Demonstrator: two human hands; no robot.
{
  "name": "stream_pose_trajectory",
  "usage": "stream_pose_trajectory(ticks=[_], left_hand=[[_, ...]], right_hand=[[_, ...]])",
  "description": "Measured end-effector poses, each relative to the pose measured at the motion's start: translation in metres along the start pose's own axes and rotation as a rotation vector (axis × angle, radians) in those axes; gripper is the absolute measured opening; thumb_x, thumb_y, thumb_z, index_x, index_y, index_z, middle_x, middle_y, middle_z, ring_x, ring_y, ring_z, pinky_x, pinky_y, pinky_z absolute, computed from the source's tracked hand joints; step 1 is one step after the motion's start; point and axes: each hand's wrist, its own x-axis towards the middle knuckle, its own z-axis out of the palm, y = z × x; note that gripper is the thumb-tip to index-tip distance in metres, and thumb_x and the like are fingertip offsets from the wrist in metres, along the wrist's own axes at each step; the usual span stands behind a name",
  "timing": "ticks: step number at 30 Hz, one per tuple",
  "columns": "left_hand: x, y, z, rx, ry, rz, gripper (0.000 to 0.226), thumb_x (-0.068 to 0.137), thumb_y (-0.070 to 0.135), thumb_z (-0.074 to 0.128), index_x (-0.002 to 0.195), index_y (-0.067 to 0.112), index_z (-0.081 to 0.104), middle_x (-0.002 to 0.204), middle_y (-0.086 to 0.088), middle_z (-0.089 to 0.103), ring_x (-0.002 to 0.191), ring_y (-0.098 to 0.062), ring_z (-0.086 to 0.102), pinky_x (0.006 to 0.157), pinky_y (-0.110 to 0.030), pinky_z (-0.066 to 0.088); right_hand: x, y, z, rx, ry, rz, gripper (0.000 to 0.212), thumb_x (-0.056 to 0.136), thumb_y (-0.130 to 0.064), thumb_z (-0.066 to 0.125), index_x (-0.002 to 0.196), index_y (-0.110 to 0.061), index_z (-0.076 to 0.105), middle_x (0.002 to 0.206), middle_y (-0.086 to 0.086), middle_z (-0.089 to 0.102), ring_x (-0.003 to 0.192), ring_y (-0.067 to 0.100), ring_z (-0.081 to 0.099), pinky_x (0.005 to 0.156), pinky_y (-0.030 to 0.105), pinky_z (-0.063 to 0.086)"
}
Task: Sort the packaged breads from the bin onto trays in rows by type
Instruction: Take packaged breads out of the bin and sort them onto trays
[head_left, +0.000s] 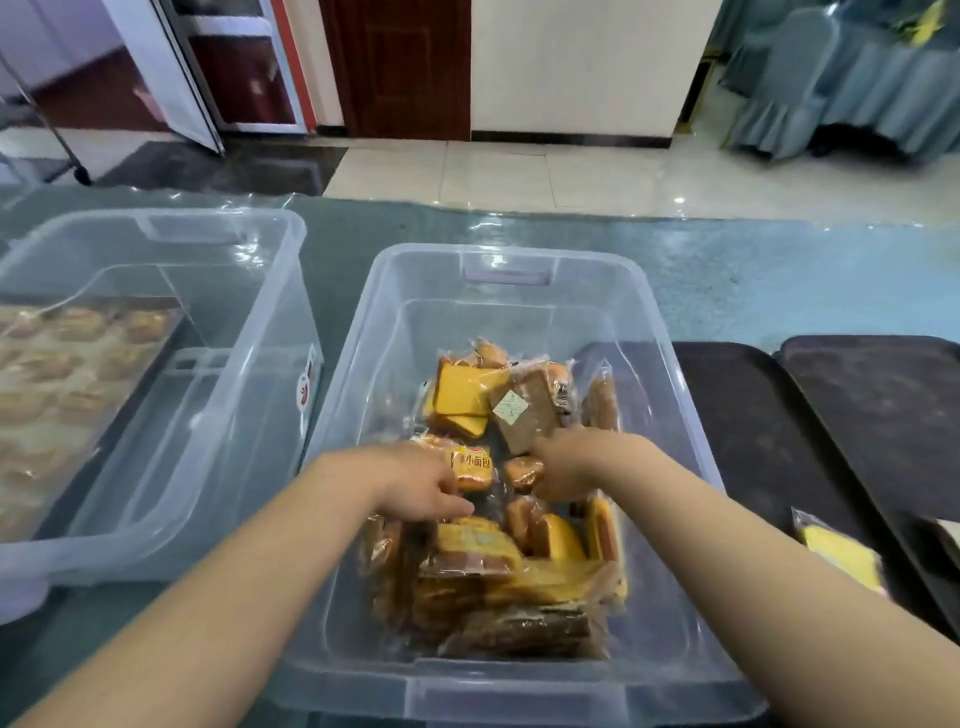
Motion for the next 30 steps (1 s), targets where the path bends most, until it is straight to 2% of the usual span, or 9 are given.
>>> stream_pose_trajectory(ticks=[3, 5, 10, 15, 20, 23, 25, 27, 30], left_hand=[[-0.006, 0.001, 0.004, -0.004, -0.041, 0.058, 0.058, 0.091, 0.068, 0.039, 0.127, 0.029, 0.061, 0.128, 0.003, 0.058, 0.113, -0.017, 0.054, 0.098, -0.04, 0.046], [-0.005, 0.007, 0.005, -0.008, -0.095, 0.12, 0.066, 0.086, 0.075, 0.04, 0.132, 0.029, 0.055, 0.132, 0.003, 0.056, 0.116, -0.018, 0.053, 0.1, -0.041, 0.045], [-0.003, 0.016, 0.015, 0.157, -0.24, 0.236, 0.092, 0.073, 0.081, 0.053, 0.147, 0.031, 0.028, 0.15, 0.0, 0.038, 0.137, -0.025, 0.034, 0.113, -0.048, 0.03], [-0.003, 0.027, 0.021, 0.237, -0.129, 0.277, 0.061, 0.084, 0.055, 0.061, 0.132, 0.023, 0.043, 0.124, -0.003, 0.056, 0.11, -0.026, 0.054, 0.09, -0.042, 0.048], [-0.005, 0.027, 0.015, 0.11, -0.123, 0.227, 0.033, 0.089, 0.035, 0.055, 0.12, 0.025, 0.049, 0.108, -0.002, 0.061, 0.093, -0.023, 0.057, 0.077, -0.038, 0.049], [-0.004, 0.024, 0.009, 0.061, -0.036, 0.198, 0.031, 0.092, 0.03, 0.051, 0.122, 0.025, 0.05, 0.108, -0.002, 0.062, 0.088, -0.021, 0.056, 0.075, -0.035, 0.048], [-0.002, 0.019, 0.007, 0.027, 0.047, 0.165, 0.033, 0.093, 0.027, 0.05, 0.126, 0.026, 0.047, 0.116, -0.003, 0.061, 0.093, -0.02, 0.055, 0.082, -0.037, 0.049], [-0.002, 0.014, 0.005, -0.04, 0.131, 0.13, 0.051, 0.095, 0.021, 0.048, 0.141, 0.033, 0.033, 0.13, -0.002, 0.057, 0.105, -0.021, 0.057, 0.09, -0.038, 0.049], [-0.006, 0.012, 0.001, -0.123, 0.256, 0.147, 0.073, 0.098, 0.015, 0.043, 0.145, 0.054, 0.003, 0.15, 0.007, 0.039, 0.11, -0.02, 0.057, 0.089, -0.041, 0.052]], right_hand=[[0.0, 0.0, 0.003, -0.023, -0.127, -0.009, 0.024, 0.091, -0.03, 0.053, 0.105, -0.013, 0.063, 0.096, 0.005, 0.063, 0.085, 0.022, 0.059, 0.081, 0.036, 0.054], [0.0, -0.005, 0.002, -0.046, -0.133, -0.035, 0.017, 0.093, -0.028, 0.053, 0.097, -0.013, 0.061, 0.085, 0.002, 0.058, 0.08, 0.02, 0.057, 0.078, 0.034, 0.052], [0.0, -0.006, 0.006, -0.066, -0.214, -0.038, 0.034, 0.091, -0.034, 0.057, 0.115, -0.011, 0.061, 0.086, 0.001, 0.056, 0.09, 0.023, 0.061, 0.087, 0.039, 0.055], [-0.003, -0.019, 0.01, 0.052, -0.466, 0.04, 0.049, 0.095, -0.04, 0.054, 0.124, -0.001, 0.055, 0.102, 0.013, 0.064, 0.09, 0.029, 0.067, 0.088, 0.042, 0.056], [-0.011, -0.023, 0.013, 0.125, -0.616, 0.105, 0.06, 0.097, -0.045, 0.049, 0.135, 0.002, 0.046, 0.128, 0.023, 0.058, 0.112, 0.037, 0.061, 0.097, 0.045, 0.051], [-0.008, -0.018, 0.01, 0.197, -0.589, 0.083, 0.059, 0.095, -0.044, 0.054, 0.133, 0.001, 0.048, 0.126, 0.022, 0.059, 0.108, 0.035, 0.063, 0.094, 0.045, 0.053], [-0.007, -0.013, 0.004, 0.228, -0.487, 0.068, 0.055, 0.093, -0.046, 0.057, 0.126, -0.002, 0.053, 0.114, 0.018, 0.065, 0.089, 0.028, 0.068, 0.08, 0.038, 0.059], [-0.007, -0.008, -0.005, 0.278, -0.343, 0.046, 0.043, 0.091, -0.045, 0.06, 0.108, -0.006, 0.06, 0.094, 0.011, 0.067, 0.065, 0.02, 0.064, 0.06, 0.029, 0.056], [-0.008, 0.0, -0.017, 0.372, -0.101, 0.066, 0.036, 0.088, -0.043, 0.062, 0.098, -0.009, 0.066, 0.074, 0.007, 0.065, 0.052, 0.021, 0.056, 0.054, 0.028, 0.049]])
